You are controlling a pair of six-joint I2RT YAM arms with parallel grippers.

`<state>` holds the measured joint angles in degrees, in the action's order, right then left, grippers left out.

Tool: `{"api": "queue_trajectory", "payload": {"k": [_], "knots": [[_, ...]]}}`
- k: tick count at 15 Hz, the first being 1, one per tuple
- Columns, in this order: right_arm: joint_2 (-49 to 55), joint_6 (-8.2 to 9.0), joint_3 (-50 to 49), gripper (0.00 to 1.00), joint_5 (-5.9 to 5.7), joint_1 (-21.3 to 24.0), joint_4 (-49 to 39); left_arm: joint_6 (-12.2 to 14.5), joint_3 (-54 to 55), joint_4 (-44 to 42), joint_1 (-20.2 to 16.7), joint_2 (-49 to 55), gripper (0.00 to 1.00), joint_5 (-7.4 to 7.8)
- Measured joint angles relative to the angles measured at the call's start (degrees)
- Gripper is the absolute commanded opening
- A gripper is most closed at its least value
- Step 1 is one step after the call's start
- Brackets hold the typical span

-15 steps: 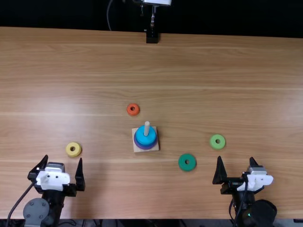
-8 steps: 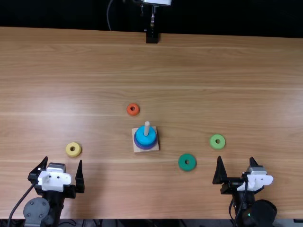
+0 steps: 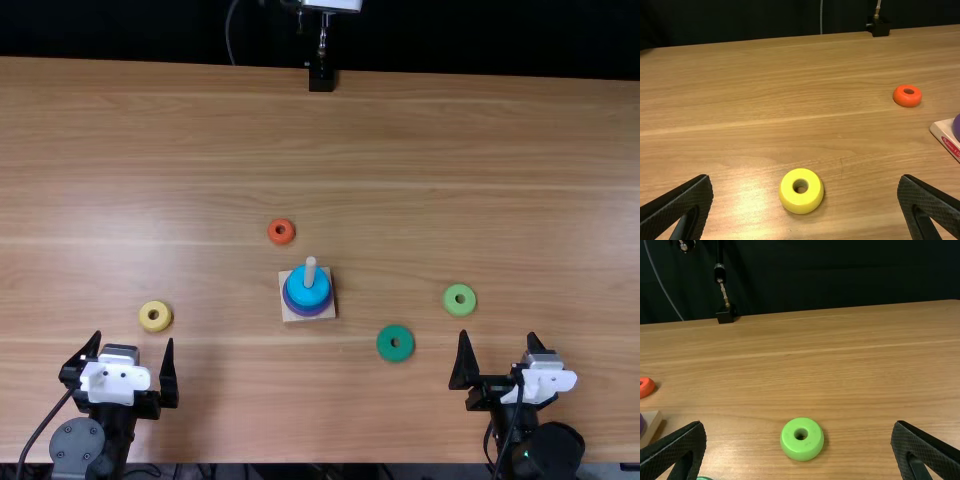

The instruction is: Build the Hanoi tower: stack the rings onto the peg from bottom to top in this color order: purple, dark blue, light blue, dark green, light green, yellow, orange.

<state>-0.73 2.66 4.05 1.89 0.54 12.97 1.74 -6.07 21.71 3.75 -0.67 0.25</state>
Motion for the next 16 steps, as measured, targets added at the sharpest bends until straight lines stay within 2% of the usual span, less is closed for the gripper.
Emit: {"api": "queue_trajectory", "payload": {"k": [13,16], "knots": [[0.00,0.00,0.02,1.00,-0.04,-0.09,-0.70,0.00,0.02,0.00,0.00,0.00,1.00,0.00],[-0.04,0.00,0.24,1.00,-1.05,-0.13,-7.82,-0.02,0.02,0.02,0.00,0.00,1.00,-0.02]]}}
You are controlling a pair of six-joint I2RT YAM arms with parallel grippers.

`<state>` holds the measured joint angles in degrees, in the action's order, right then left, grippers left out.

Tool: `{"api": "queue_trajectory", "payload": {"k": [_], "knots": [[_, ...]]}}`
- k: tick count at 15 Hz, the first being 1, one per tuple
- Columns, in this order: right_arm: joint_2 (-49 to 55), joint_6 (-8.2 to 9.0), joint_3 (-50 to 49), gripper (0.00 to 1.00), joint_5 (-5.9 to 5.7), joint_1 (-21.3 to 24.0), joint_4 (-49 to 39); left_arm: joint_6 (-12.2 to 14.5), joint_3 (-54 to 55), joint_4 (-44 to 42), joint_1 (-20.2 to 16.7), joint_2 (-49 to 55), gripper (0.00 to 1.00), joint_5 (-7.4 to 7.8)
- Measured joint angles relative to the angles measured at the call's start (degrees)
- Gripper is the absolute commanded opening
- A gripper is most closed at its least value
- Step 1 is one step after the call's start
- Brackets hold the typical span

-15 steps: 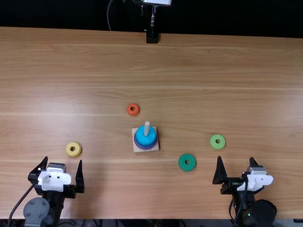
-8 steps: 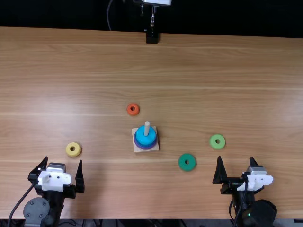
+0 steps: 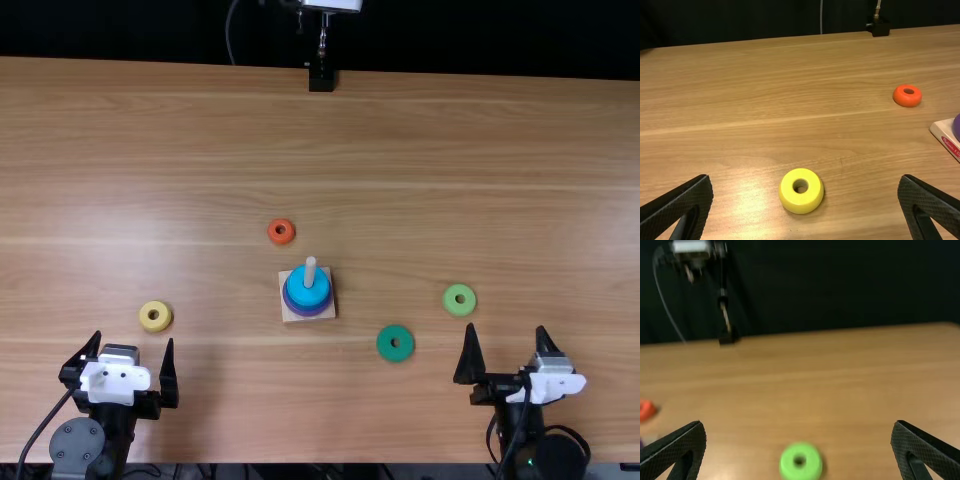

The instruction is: Build the Hanoi tower: stack the rings onto the peg from bottom to top in this color order: purple, dark blue, light blue, dark green, light green, yellow, orange.

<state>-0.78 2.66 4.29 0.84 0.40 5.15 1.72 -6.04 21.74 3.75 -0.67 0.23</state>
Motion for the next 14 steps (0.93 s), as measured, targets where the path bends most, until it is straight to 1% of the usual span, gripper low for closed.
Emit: {"api": "queue_trajectory", "payload": {"k": [1,3,6,8,9,10,14], "knots": [[-0.79,0.00,2.19,1.00,-0.46,0.00,-0.31,0.00,0.00,-0.02,0.00,0.00,1.00,-0.02],[-6.97,0.00,10.27,1.00,-0.70,0.00,-0.55,0.00,0.00,-0.02,0.00,0.00,1.00,-0.02],[-20.17,0.00,22.38,1.00,-0.83,-0.07,-1.22,0.00,0.00,0.00,0.00,-0.02,1.00,0.00],[-29.31,-0.11,28.72,1.00,-0.87,-2.01,1.01,0.02,-0.02,-0.02,0.00,0.00,1.00,-0.02],[-33.03,-0.17,32.04,1.00,-0.74,-3.58,4.87,0.00,0.00,-0.02,0.00,0.00,1.00,0.00],[-36.68,-0.31,36.09,1.00,-0.42,-5.64,10.62,0.02,0.00,0.00,0.00,0.00,1.00,0.00],[-47.30,-0.68,47.12,1.00,-0.17,-13.66,27.21,0.02,0.00,0.00,0.00,0.00,1.00,-0.02]]}}
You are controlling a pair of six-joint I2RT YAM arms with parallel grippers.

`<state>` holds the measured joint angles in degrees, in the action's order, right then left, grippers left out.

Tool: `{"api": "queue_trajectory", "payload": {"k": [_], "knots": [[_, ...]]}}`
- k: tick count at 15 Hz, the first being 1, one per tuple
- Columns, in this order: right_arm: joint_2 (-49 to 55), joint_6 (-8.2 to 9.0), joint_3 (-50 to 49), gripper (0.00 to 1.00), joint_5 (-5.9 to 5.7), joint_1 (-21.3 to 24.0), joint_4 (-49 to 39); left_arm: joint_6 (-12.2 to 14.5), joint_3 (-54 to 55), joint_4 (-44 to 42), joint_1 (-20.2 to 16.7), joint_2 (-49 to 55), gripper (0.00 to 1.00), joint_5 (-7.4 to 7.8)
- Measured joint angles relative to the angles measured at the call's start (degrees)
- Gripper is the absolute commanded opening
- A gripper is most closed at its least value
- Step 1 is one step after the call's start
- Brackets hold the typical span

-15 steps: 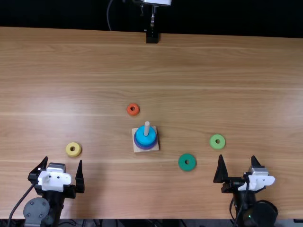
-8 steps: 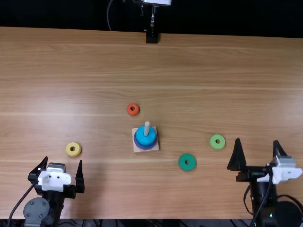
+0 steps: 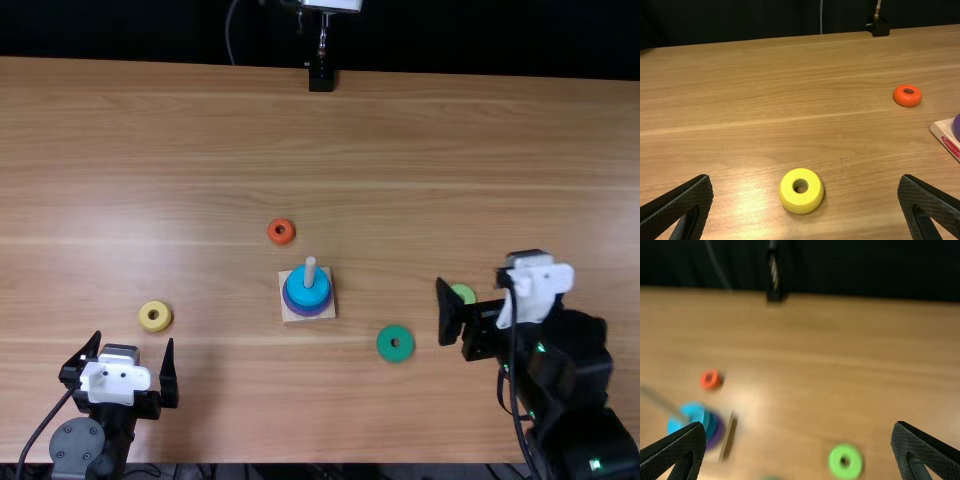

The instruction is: Build the Hanoi tower: stack the rings onto the peg from bottom to top in this color order: purple, dark blue, light blue, dark green, light green, yellow, orange.

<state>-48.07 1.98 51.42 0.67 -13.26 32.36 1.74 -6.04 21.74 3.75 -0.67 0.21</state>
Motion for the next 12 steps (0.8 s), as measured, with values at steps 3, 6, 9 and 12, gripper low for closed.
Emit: {"api": "queue_trajectory", "payload": {"k": [3,6,9,12], "knots": [[-10.05,0.11,2.64,1.00,0.15,-5.22,10.32,-0.02,0.00,0.02,0.00,0.00,1.00,0.00],[-17.44,0.63,3.32,1.00,0.24,-5.77,12.00,-0.02,-0.02,0.00,0.00,0.00,1.00,0.02],[-23.04,0.85,3.32,1.00,0.26,-5.77,12.22,-0.02,-0.02,0.02,0.00,0.00,1.00,-0.02],[-26.97,0.94,3.32,1.00,0.37,-5.99,12.44,-0.02,0.00,0.00,0.00,0.00,1.00,0.00]]}}
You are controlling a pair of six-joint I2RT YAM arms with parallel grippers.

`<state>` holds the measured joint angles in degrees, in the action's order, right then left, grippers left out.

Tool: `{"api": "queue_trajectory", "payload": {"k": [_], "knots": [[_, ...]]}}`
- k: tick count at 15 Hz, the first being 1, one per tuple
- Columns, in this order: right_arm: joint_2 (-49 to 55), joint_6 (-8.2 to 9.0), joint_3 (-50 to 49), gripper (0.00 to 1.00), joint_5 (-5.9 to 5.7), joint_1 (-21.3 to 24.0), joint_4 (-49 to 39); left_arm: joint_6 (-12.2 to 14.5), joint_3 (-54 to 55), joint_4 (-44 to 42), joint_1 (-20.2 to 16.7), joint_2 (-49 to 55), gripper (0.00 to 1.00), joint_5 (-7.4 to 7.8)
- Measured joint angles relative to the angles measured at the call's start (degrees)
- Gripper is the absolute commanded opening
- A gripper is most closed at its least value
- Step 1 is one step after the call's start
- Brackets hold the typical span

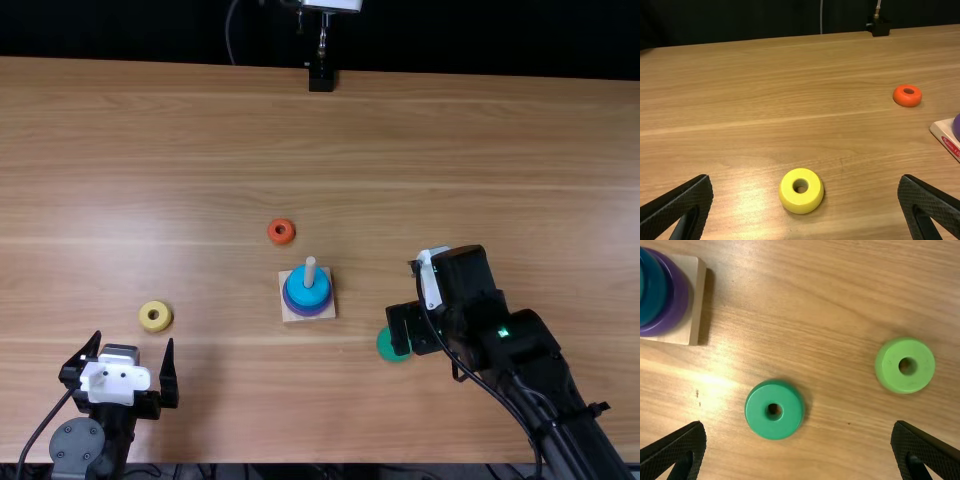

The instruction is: Build the Hanoi tower: stack the rings onto the peg from bottom to top in this color order: purple, dark blue, light blue, dark green, light green, yellow, orange.

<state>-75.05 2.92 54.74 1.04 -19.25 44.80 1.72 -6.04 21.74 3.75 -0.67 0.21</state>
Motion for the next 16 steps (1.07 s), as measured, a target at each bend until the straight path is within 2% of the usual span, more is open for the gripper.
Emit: {"api": "queue_trajectory", "payload": {"k": [3,4,5,7,9,16], "knots": [[-0.90,0.13,0.00,1.00,0.02,-5.16,-0.11,0.02,-0.02,0.00,0.00,0.00,1.00,0.04],[-3.34,0.20,0.00,1.00,0.07,-5.64,-0.11,0.02,0.00,-0.02,0.00,0.00,1.00,0.00],[-5.73,0.50,-0.02,1.00,0.00,-5.62,-0.26,0.00,0.00,0.00,0.00,0.00,1.00,0.00],[-7.80,2.95,-0.22,1.00,0.02,-5.62,-0.52,0.02,0.00,-0.02,0.00,0.00,1.00,0.02],[-9.55,4.50,-0.90,1.00,0.02,-5.62,-0.81,0.00,0.00,0.02,0.00,-0.02,1.00,0.00],[-13.20,5.86,-2.73,1.00,0.02,-5.62,-0.83,0.04,0.00,0.02,0.00,0.00,1.00,0.04]]}}
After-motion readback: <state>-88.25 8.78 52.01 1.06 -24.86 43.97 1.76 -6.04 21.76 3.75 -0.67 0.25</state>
